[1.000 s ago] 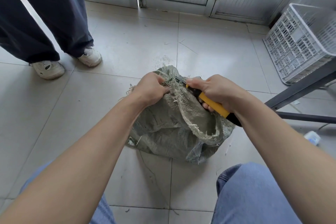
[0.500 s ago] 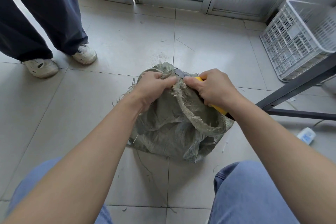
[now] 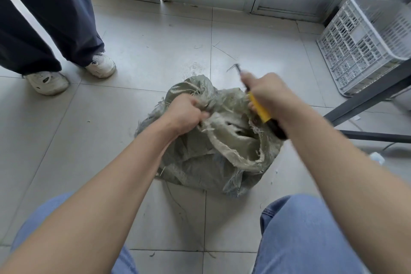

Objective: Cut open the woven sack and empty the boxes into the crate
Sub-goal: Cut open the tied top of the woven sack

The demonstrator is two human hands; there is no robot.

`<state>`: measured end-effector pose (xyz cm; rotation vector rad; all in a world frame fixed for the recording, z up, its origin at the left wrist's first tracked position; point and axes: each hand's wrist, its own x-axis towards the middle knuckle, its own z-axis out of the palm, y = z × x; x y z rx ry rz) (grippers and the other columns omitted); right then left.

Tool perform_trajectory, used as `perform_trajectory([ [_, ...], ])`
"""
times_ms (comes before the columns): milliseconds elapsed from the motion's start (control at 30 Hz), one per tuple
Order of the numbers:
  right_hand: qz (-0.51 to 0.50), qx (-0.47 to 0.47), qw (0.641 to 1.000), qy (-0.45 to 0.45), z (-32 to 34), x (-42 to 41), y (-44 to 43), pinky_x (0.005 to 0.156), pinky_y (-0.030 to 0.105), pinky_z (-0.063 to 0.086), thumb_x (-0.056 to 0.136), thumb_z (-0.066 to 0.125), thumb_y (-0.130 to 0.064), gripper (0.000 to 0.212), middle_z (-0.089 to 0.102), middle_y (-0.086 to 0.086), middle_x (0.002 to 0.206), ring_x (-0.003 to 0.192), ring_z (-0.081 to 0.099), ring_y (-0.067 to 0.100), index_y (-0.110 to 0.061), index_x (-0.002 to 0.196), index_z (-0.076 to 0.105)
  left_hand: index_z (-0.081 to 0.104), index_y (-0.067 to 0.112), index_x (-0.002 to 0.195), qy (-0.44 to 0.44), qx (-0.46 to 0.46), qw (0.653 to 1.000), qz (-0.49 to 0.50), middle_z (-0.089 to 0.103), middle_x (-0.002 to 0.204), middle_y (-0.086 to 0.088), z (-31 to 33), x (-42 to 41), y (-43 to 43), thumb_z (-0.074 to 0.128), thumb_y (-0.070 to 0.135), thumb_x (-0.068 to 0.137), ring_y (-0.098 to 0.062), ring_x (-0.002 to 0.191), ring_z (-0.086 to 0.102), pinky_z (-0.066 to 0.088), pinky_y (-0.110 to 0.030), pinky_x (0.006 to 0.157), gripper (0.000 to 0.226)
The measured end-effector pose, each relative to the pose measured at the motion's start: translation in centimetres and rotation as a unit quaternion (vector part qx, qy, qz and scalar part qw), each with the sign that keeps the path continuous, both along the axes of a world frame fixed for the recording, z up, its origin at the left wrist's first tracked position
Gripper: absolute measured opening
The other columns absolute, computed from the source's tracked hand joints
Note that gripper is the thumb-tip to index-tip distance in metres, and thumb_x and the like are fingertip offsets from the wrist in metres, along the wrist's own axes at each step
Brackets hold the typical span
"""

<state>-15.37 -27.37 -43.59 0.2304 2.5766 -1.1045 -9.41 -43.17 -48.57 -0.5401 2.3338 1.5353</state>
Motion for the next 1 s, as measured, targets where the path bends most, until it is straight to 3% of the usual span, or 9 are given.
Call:
perform_trajectory([
  [67, -0.020, -0.065, 0.995, -0.070, 1.1, -1.0, 1.3, 0.033, 0.017, 0.037, 0.092, 0.053, -0.048, 0.045, 0.050, 0.006, 0.058, 0.041, 0.046, 0.015, -0.004, 0.080, 0.057, 0.071, 0.006, 0.099, -0.006, -0.039, 0.999, 0.027, 0.067, 0.079, -0.002, -0.8, 1.2, -0.8, 0.064, 0.011, 0.087, -0.021, 0.077, 0.060, 0.049, -0.031, 0.079, 0.015],
  [267, 0.019, -0.010, 0.996, -0.090, 0.6, 0.0, 0.8, 0.039, 0.022, 0.044, 0.090, 0.057, -0.050, 0.049, 0.056, 0.008, 0.063, 0.045, 0.051, 0.017, -0.002, 0.087, 0.062, 0.063, 0.019, 0.064, 0.035, -0.016, 0.999, 0.016, 0.059, 0.060, 0.000, 0.5, -0.8, 0.1, 0.066, 0.018, 0.083, -0.017, 0.059, 0.054, 0.047, -0.032, 0.068, 0.019],
  [400, 0.048, -0.067, 0.996, -0.025, 1.8, 0.6, 0.5, 0.044, 0.022, 0.046, 0.083, 0.066, -0.049, 0.047, 0.057, 0.007, 0.074, 0.047, 0.051, 0.014, -0.004, 0.094, 0.062, 0.068, 0.016, 0.075, 0.088, -0.024, 0.996, -0.005, 0.064, 0.067, -0.001, 0.9, -1.1, 0.7, 0.066, 0.018, 0.084, -0.020, 0.069, 0.059, 0.045, -0.029, 0.070, 0.010],
  [533, 0.145, -0.103, 0.981, -0.082, 2.7, 1.0, -0.5, 0.041, 0.018, 0.045, 0.075, 0.079, -0.015, 0.034, 0.059, 0.006, 0.074, 0.046, 0.052, 0.010, -0.010, 0.104, 0.061, 0.066, 0.009, 0.087, 0.180, -0.037, 0.983, -0.021, 0.064, 0.079, -0.002, 2.0, -1.2, 2.3, 0.062, 0.013, 0.084, -0.012, 0.070, 0.056, 0.047, -0.024, 0.067, 0.005],
  [600, 0.135, -0.078, 0.981, -0.118, 2.1, 0.6, -0.3, 0.040, 0.018, 0.044, 0.076, 0.072, -0.001, 0.017, 0.056, 0.007, 0.064, 0.041, 0.049, 0.009, -0.007, 0.089, 0.062, 0.064, 0.011, 0.096, 0.213, -0.048, 0.976, -0.023, 0.066, 0.090, -0.002, 2.5, -1.1, 1.8, 0.064, 0.014, 0.080, -0.018, 0.084, 0.060, 0.048, -0.033, 0.085, 0.016],
  [700, 0.043, -0.053, 0.994, -0.081, 1.0, -0.3, 0.9, 0.037, 0.017, 0.041, 0.076, 0.064, 0.006, 0.017, 0.049, 0.008, 0.057, 0.039, 0.046, 0.013, -0.007, 0.074, 0.054, 0.054, 0.022, 0.122, 0.224, -0.145, 0.964, 0.005, 0.057, 0.116, 0.006, 2.4, -0.5, 0.0, 0.068, 0.031, 0.081, -0.014, 0.114, 0.049, 0.028, -0.044, 0.112, 0.044],
  [800, -0.031, -0.073, 0.996, -0.030, 0.6, -1.0, 2.6, 0.033, 0.013, 0.038, 0.077, 0.058, 0.010, 0.021, 0.045, 0.009, 0.060, 0.042, 0.042, 0.018, -0.009, 0.072, 0.049, 0.031, 0.018, 0.142, 0.122, -0.259, 0.953, 0.102, 0.035, 0.145, -0.004, 1.8, 0.4, -2.0, 0.064, 0.050, 0.079, -0.024, 0.136, 0.029, 0.016, -0.043, 0.115, 0.077],
  [900, -0.067, -0.078, 0.995, -0.010, 0.2, -1.7, 3.8, 0.032, 0.014, 0.038, 0.077, 0.056, 0.010, 0.020, 0.045, 0.010, 0.064, 0.044, 0.042, 0.019, -0.007, 0.087, 0.051, 0.017, 0.011, 0.148, -0.068, -0.071, 0.987, 0.128, 0.024, 0.153, -0.016, 0.3, 1.0, -3.4, 0.068, 0.068, 0.065, -0.034, 0.138, 0.029, 0.032, -0.048, 0.108, 0.112],
  [1000, -0.099, -0.072, 0.992, 0.006, -0.5, -2.1, 4.4, 0.042, 0.023, 0.046, 0.075, 0.059, 0.007, 0.020, 0.050, 0.015, 0.071, 0.049, 0.048, 0.023, -0.009, 0.085, 0.051, 0.055, 0.013, 0.123, -0.165, 0.102, 0.980, 0.044, 0.056, 0.127, -0.012, -0.3, 1.8, -2.9, 0.082, 0.069, 0.032, -0.028, 0.115, 0.055, 0.050, -0.037, 0.080, 0.110],
])
